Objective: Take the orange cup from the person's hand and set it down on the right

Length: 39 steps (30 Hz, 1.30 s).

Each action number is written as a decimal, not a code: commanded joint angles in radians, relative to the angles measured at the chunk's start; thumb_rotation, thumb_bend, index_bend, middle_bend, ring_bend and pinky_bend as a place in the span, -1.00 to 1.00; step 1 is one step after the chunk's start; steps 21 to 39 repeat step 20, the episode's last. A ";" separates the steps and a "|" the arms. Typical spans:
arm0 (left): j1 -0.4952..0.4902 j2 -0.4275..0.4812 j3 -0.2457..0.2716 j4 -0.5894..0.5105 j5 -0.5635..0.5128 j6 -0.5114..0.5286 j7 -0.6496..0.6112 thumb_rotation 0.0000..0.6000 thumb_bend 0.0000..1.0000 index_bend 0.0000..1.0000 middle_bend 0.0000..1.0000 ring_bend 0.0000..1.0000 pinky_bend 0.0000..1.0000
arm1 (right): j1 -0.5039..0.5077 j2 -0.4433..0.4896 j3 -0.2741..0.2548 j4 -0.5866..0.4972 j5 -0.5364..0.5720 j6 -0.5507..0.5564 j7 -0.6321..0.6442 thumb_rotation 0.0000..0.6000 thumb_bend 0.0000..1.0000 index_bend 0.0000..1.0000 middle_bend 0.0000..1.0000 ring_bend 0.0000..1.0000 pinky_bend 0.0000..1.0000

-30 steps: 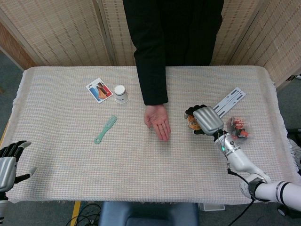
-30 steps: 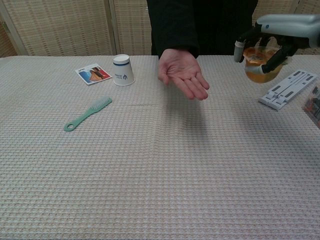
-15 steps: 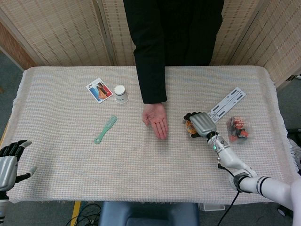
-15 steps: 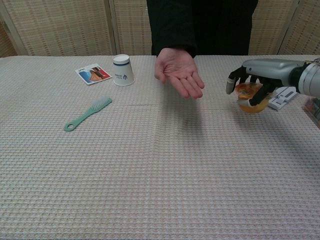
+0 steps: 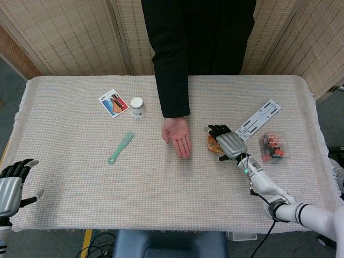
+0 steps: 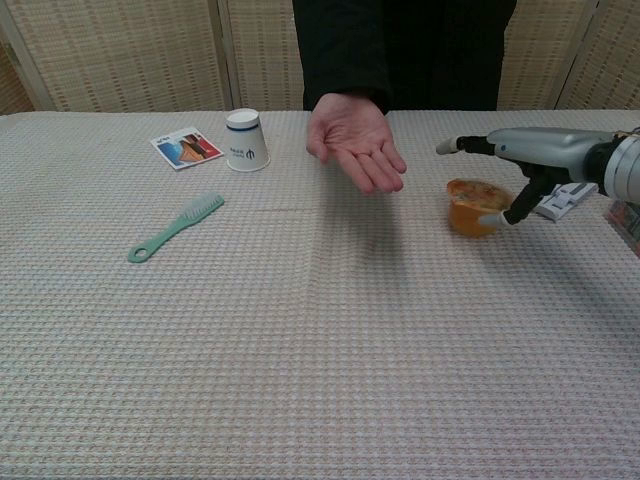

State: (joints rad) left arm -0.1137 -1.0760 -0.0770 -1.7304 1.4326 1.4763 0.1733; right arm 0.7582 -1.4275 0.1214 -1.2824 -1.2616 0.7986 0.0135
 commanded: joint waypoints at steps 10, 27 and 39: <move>-0.008 -0.002 -0.006 0.003 -0.001 -0.005 -0.004 1.00 -0.56 -0.53 -0.54 -0.60 -0.52 | -0.235 0.316 -0.022 -0.337 -0.038 0.349 -0.079 1.00 -0.39 -1.00 -0.88 -1.00 -0.97; -0.016 -0.006 -0.010 -0.007 -0.002 -0.008 0.005 1.00 -0.56 -0.53 -0.54 -0.60 -0.52 | -0.483 0.441 -0.101 -0.452 -0.106 0.633 -0.064 1.00 -0.39 -1.00 -0.83 -1.00 -0.97; -0.016 -0.006 -0.010 -0.007 -0.002 -0.008 0.005 1.00 -0.56 -0.53 -0.54 -0.60 -0.52 | -0.483 0.441 -0.101 -0.452 -0.106 0.633 -0.064 1.00 -0.39 -1.00 -0.83 -1.00 -0.97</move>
